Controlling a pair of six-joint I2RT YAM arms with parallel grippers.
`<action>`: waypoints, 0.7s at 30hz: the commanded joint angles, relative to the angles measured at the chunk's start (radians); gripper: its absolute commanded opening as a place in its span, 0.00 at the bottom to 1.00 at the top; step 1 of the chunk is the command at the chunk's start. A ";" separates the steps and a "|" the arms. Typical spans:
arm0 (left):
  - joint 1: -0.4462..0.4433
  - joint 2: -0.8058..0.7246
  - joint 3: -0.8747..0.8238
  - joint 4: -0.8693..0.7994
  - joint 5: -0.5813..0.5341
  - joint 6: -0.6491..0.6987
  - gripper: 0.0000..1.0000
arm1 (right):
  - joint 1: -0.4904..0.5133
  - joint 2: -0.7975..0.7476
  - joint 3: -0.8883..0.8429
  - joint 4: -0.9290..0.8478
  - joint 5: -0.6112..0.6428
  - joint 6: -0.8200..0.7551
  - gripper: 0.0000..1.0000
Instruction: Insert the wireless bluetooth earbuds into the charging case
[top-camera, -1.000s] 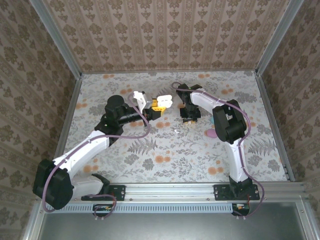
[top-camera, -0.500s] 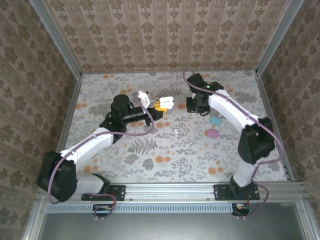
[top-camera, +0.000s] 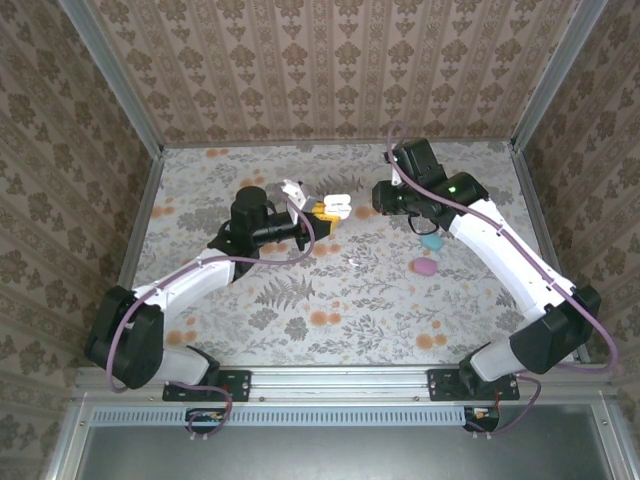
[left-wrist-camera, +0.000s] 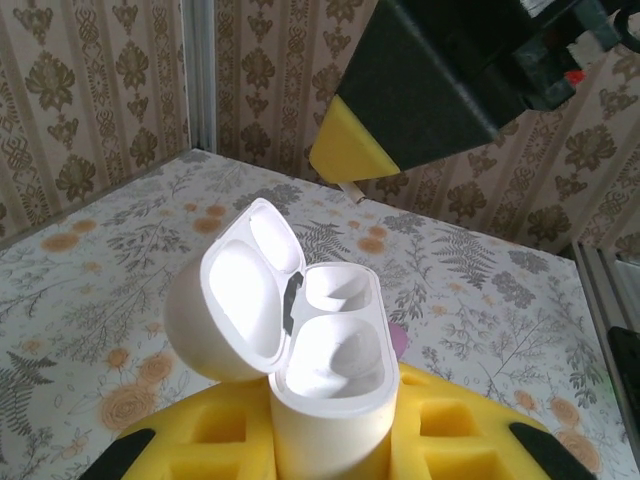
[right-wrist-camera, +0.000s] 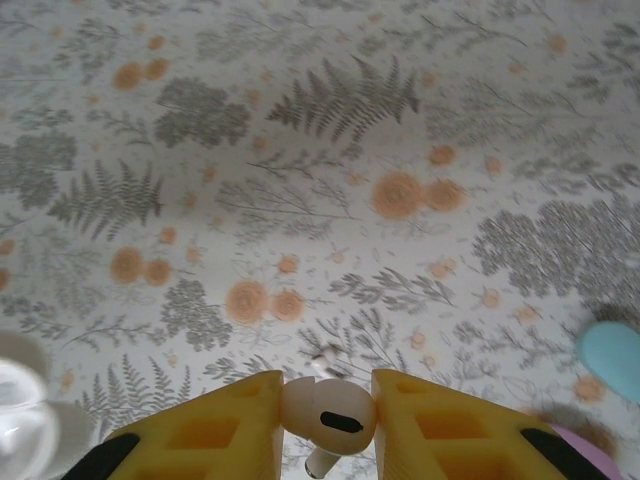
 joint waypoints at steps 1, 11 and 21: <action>-0.006 0.006 0.041 0.039 0.039 -0.018 0.23 | 0.040 -0.020 0.024 0.057 -0.039 -0.070 0.29; -0.012 -0.007 0.047 0.022 0.036 -0.011 0.23 | 0.128 -0.051 0.039 0.115 0.057 -0.127 0.29; -0.014 -0.011 0.055 0.022 0.049 -0.019 0.23 | 0.168 -0.101 -0.026 0.243 0.061 -0.193 0.29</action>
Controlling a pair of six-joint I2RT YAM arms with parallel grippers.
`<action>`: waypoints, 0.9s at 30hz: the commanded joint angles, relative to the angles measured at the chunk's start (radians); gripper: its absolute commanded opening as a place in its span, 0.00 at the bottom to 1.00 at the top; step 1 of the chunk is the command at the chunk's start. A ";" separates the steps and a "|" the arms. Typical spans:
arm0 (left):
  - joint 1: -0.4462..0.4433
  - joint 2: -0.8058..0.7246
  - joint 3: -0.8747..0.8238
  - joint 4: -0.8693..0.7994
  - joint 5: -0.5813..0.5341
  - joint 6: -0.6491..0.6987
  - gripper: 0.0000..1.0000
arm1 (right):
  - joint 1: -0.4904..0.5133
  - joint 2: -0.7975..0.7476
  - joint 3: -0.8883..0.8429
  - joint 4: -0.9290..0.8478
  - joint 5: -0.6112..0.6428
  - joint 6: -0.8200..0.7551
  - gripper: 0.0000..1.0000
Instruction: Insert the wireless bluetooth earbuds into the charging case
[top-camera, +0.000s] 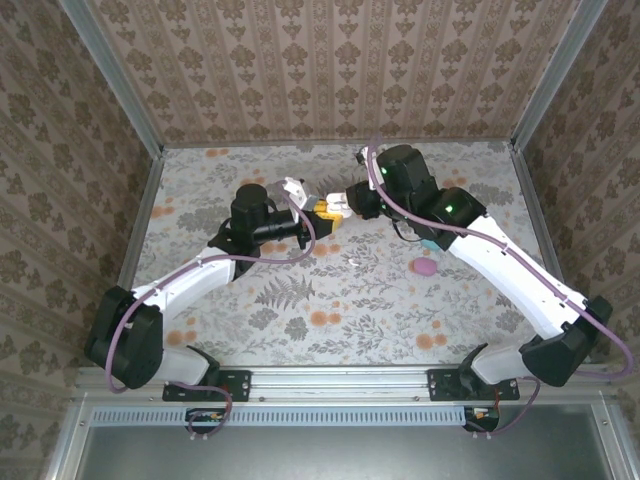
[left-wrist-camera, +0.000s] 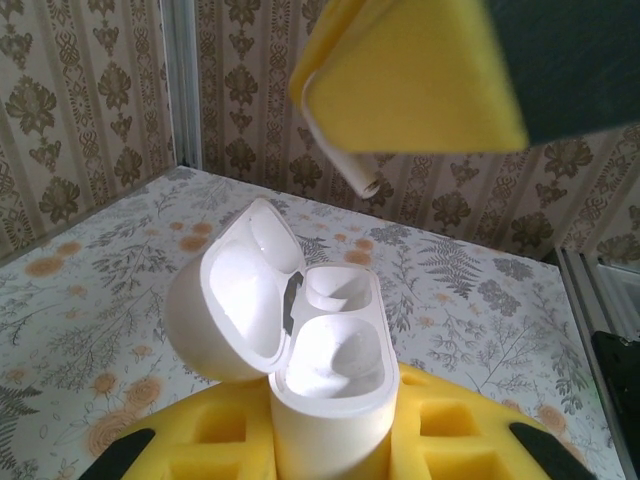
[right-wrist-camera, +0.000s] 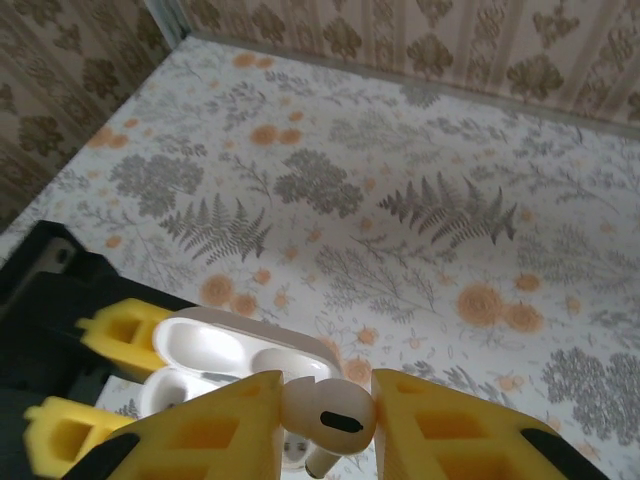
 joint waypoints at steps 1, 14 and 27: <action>-0.005 -0.013 0.033 0.023 0.025 -0.021 0.23 | 0.009 -0.023 -0.014 0.063 0.023 -0.037 0.29; -0.006 -0.039 0.037 0.028 0.022 -0.037 0.23 | 0.018 -0.033 -0.079 0.104 0.023 -0.058 0.29; -0.007 -0.048 0.039 0.032 0.024 -0.052 0.23 | 0.021 -0.039 -0.108 0.165 0.020 -0.053 0.29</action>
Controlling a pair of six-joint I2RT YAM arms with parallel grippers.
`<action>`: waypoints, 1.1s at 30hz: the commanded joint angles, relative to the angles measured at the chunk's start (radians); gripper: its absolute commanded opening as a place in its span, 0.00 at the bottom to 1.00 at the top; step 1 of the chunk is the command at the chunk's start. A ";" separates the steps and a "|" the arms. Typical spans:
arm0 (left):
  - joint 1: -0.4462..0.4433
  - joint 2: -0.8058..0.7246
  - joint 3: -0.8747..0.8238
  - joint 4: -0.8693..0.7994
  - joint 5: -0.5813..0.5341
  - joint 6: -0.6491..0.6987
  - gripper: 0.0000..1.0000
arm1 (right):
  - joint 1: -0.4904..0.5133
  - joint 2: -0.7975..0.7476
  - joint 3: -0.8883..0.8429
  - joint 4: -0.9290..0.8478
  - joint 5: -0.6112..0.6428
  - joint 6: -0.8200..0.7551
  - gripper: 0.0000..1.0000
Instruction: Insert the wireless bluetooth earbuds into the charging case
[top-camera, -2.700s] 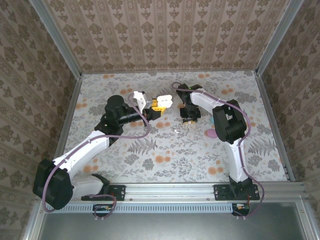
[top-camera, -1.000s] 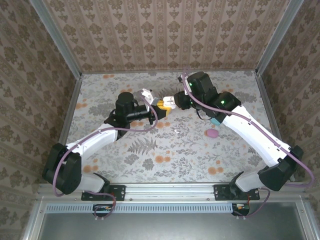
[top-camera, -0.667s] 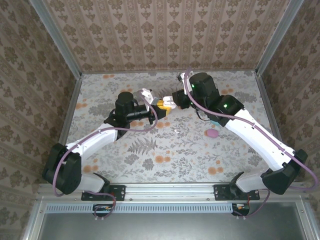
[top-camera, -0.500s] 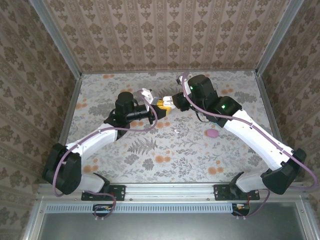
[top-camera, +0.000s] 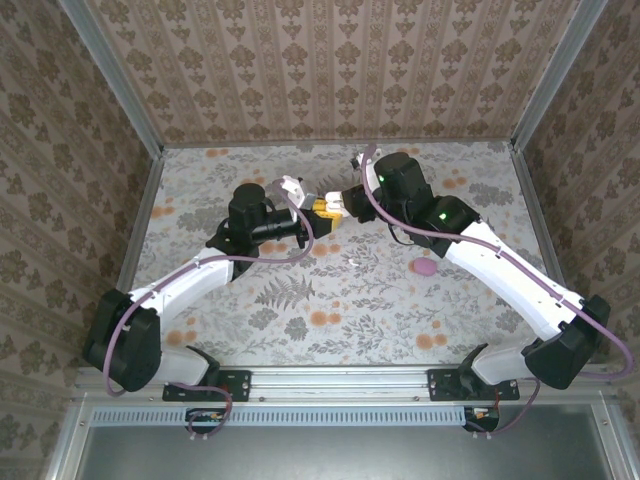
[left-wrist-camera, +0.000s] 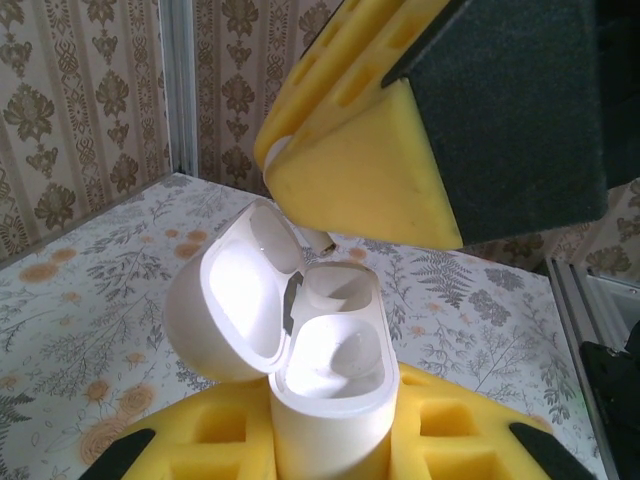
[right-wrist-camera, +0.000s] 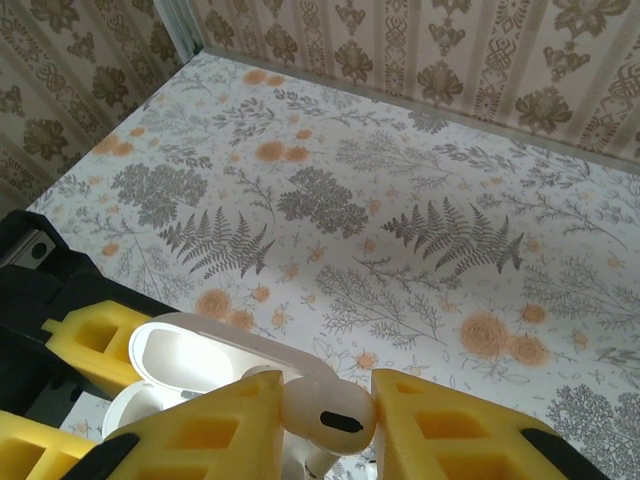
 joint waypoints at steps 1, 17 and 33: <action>-0.007 -0.032 0.036 0.031 0.012 -0.021 0.23 | 0.007 -0.029 -0.017 0.037 0.005 -0.012 0.29; -0.006 -0.021 0.044 0.039 0.010 -0.044 0.23 | 0.008 -0.033 -0.061 0.072 -0.026 -0.004 0.29; -0.004 -0.019 0.047 0.036 0.005 -0.052 0.23 | 0.008 -0.032 -0.075 0.089 -0.047 0.006 0.29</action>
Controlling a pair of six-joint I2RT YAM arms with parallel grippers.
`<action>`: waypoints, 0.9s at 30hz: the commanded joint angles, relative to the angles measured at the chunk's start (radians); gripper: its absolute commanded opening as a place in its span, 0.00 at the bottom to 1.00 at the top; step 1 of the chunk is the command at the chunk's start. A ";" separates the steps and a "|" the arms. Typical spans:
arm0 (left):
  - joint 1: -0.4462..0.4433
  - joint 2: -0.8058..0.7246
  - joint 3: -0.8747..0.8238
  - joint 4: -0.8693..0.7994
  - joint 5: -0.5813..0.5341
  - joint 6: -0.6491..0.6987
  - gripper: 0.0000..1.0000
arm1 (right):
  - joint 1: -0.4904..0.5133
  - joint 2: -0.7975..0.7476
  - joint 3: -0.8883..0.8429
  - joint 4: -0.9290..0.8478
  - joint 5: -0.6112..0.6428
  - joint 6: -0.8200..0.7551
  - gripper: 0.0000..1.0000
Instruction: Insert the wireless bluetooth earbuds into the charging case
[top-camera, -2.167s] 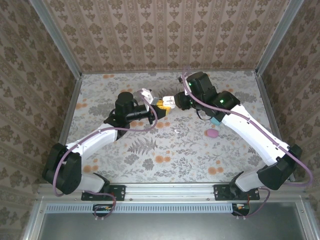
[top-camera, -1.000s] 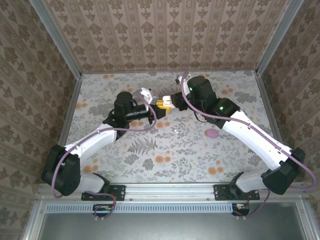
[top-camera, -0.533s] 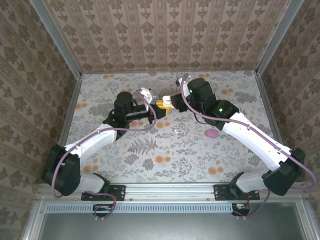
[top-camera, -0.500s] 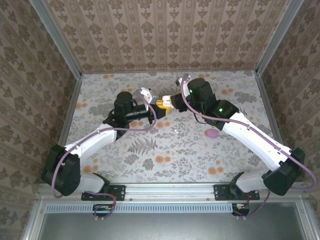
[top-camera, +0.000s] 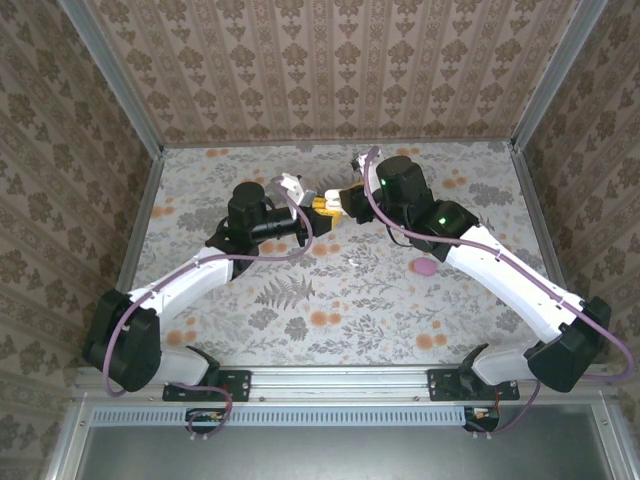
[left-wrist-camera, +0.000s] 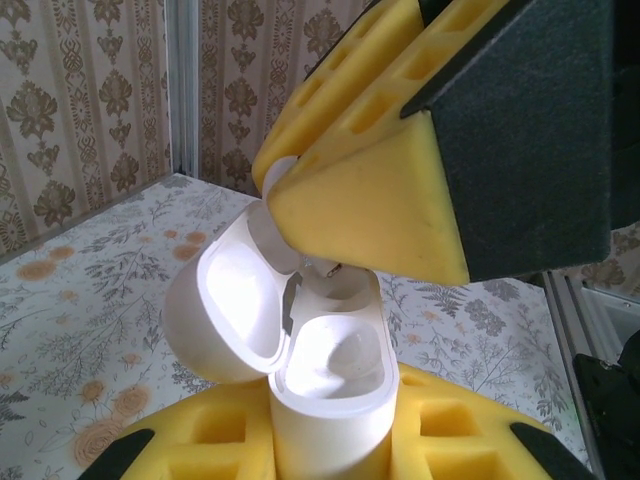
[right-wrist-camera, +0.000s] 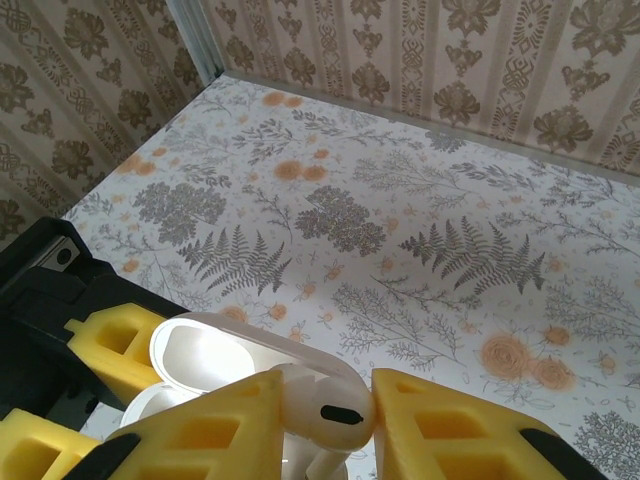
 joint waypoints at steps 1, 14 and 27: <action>-0.004 -0.021 0.037 0.039 0.008 -0.018 0.23 | 0.008 -0.011 -0.018 -0.004 -0.007 -0.007 0.29; -0.003 -0.016 0.040 0.043 0.000 -0.032 0.23 | 0.008 -0.038 -0.056 0.029 -0.101 -0.038 0.32; -0.003 -0.021 0.037 0.040 -0.004 -0.028 0.23 | 0.008 -0.049 -0.054 0.027 -0.139 -0.023 0.39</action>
